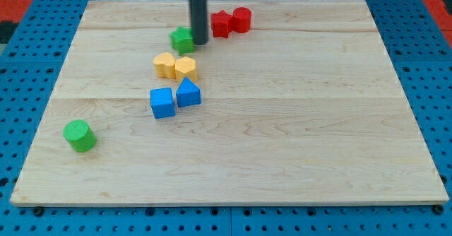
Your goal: Push the green star towards the center left
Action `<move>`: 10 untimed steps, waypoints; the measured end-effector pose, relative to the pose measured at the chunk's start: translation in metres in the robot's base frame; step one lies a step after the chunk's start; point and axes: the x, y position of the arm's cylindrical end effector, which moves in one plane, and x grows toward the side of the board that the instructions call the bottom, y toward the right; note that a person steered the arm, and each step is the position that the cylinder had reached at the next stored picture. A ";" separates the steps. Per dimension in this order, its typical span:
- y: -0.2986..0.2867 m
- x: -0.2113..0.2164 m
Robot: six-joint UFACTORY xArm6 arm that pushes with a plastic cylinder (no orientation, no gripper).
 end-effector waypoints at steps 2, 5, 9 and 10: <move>-0.121 -0.026; -0.117 0.015; -0.140 0.054; -0.182 0.054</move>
